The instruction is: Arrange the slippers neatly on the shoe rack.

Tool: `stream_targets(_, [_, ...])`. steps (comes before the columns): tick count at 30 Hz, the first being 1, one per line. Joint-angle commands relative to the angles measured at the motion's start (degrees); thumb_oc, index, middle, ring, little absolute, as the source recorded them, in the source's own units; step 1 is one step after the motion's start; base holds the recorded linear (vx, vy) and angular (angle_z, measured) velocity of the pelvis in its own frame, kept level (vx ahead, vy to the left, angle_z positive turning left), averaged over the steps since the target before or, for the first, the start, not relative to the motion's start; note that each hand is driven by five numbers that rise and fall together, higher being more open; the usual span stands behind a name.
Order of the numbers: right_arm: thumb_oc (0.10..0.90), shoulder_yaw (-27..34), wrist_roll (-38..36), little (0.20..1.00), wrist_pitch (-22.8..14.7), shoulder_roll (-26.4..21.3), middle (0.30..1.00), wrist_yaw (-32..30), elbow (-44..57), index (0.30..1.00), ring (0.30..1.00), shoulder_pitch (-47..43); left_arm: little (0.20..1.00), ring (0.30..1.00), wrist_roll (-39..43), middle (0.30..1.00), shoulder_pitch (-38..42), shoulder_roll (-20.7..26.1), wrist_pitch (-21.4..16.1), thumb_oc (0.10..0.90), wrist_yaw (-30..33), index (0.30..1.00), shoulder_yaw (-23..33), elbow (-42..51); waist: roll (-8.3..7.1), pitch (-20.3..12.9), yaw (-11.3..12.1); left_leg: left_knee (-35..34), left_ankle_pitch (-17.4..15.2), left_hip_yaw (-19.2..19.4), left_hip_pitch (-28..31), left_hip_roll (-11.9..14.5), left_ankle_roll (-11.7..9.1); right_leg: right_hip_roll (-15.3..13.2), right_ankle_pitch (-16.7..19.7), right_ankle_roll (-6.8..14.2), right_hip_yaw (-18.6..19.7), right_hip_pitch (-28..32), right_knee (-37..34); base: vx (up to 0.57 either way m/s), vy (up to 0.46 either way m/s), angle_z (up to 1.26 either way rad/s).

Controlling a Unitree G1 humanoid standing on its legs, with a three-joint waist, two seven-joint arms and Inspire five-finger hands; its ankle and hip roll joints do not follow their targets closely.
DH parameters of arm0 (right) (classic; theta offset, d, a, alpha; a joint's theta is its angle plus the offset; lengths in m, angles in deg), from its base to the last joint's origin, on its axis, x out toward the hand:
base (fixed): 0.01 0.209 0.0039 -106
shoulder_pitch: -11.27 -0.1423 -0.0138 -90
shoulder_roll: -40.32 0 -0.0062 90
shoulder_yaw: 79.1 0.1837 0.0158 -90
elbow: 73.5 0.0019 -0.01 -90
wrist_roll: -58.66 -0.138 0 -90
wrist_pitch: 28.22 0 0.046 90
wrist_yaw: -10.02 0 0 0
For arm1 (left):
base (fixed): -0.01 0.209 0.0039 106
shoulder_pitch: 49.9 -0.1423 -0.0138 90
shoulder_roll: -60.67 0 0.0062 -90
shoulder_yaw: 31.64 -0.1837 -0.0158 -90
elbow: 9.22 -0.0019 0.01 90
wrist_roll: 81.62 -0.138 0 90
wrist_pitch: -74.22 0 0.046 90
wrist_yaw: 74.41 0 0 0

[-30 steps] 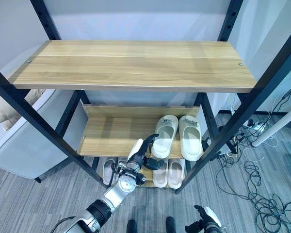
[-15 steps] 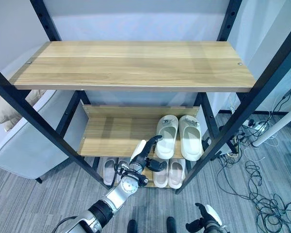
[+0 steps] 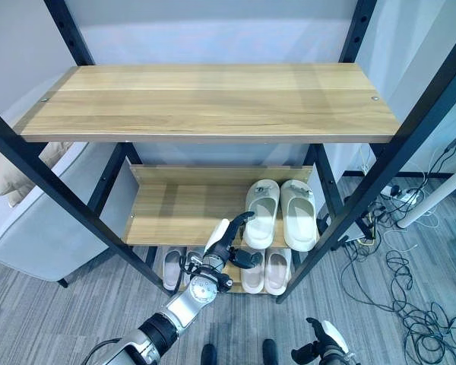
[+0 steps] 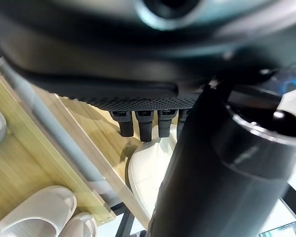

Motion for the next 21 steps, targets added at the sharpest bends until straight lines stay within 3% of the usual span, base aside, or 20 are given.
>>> stream_targets(1, [0.8, 0.0, 0.27, 0.9, -1.4, -2.26, 0.9, -3.49, 2.19, 0.9, 0.9, -3.4, 0.9, 0.9, 1.99, 0.9, 10.6, -8.0, -4.15, 0.8, -0.37, 0.9, -2.45, -3.59, 1.04, 1.58, -1.06, 0.31, -5.26, 1.77, -0.07, 0.05, 0.26, 2.2, -9.49, 0.32, -1.76, 1.81, 0.81, 0.0, 0.0, 0.0])
stream_targets(21, [0.8, -0.5, -0.01, 0.9, -1.73, -2.18, 0.9, -3.85, 1.56, 0.9, 0.9, -3.78, 0.9, 0.9, 1.91, 0.9, 11.28, -10.04, -4.27, 0.8, -0.72, 0.9, -4.65, -4.6, 0.87, 1.8, -1.41, 0.31, -5.32, 1.67, 0.05, 0.25, 0.19, 2.4, -9.52, 0.15, -1.64, 1.88, 0.81, 0.0, 0.0, 0.0])
